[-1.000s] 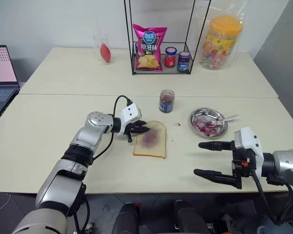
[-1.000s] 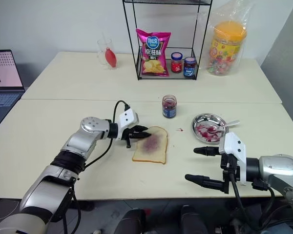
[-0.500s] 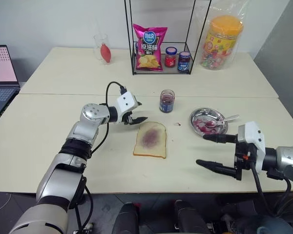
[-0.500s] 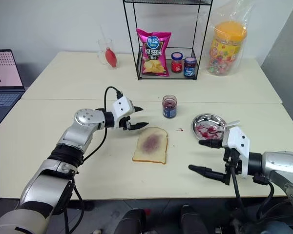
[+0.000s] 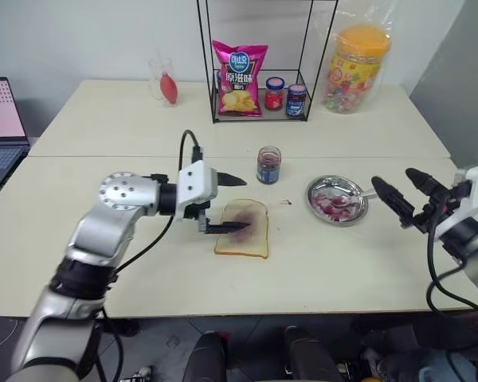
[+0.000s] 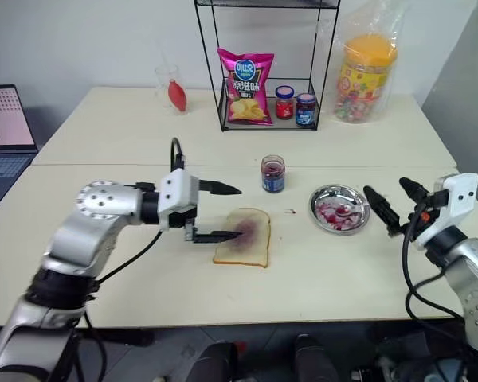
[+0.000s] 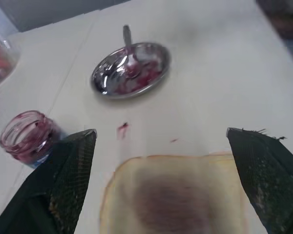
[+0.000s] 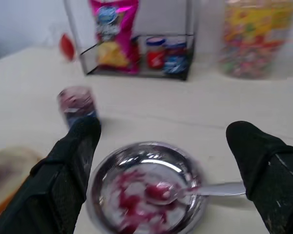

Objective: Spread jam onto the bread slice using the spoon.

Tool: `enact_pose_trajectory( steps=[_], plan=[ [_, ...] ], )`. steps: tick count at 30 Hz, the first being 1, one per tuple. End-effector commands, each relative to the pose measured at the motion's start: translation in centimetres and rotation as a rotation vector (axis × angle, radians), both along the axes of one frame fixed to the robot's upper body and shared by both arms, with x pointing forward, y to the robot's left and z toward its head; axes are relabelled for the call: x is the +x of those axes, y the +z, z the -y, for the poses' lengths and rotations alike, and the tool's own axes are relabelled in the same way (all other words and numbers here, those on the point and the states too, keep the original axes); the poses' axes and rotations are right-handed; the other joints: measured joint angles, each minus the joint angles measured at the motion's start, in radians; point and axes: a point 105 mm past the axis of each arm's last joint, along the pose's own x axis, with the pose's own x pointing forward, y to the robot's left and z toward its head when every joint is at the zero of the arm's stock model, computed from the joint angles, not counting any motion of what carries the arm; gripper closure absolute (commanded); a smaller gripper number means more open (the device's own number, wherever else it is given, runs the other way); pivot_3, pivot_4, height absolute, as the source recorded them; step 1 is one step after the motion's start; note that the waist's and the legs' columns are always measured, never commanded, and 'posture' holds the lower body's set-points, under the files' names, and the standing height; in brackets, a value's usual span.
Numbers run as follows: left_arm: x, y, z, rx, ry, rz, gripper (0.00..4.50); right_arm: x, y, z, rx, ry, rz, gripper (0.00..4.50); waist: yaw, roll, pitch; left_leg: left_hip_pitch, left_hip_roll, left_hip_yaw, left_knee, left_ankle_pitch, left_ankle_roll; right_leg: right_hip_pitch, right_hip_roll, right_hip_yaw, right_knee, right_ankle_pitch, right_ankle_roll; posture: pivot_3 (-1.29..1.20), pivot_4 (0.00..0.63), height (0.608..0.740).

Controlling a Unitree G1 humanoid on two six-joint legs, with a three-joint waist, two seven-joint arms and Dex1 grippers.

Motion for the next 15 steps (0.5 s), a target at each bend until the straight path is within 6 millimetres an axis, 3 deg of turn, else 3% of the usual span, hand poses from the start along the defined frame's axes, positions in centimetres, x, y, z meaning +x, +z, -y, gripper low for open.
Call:
enact_pose_trajectory(
  steps=[1,4,11,15],
  plan=[
    [-2.4,1.1,0.4,-0.052,0.025,-0.019,0.04,1.2,-1.0,2.4,0.143,-0.185,-0.019,0.00,0.000,0.002,0.001,0.000,0.000,0.000,0.000,0.000,0.000,0.000,0.000,0.000,0.000,0.000,0.000,0.00,0.150,0.740],
    [-3.3,0.6,0.4,-0.051,0.055,-0.046,0.04,1.9,-3.2,3.2,0.249,-0.216,-0.083,0.00,0.005,0.002,0.001,-0.001,-0.001,-0.001,0.000,0.000,0.000,0.000,-0.001,0.000,0.000,-0.001,0.001,0.00,0.150,0.740],
    [-3.4,-0.1,1.1,-0.048,0.042,-0.063,0.04,3.9,-5.4,5.6,0.438,-0.274,-0.133,0.00,0.006,0.004,0.001,0.000,-0.002,0.001,0.001,0.000,0.000,0.000,-0.001,0.001,0.000,-0.001,0.001,0.00,0.150,0.740],
    [-3.0,-0.4,1.3,-0.053,0.032,-0.058,0.04,5.7,-5.7,4.1,0.548,-0.126,-0.165,0.00,0.003,0.004,0.001,0.000,-0.001,0.001,0.000,0.000,0.000,0.000,0.000,0.000,0.000,-0.001,0.001,0.00,0.150,0.740]
  ],
)
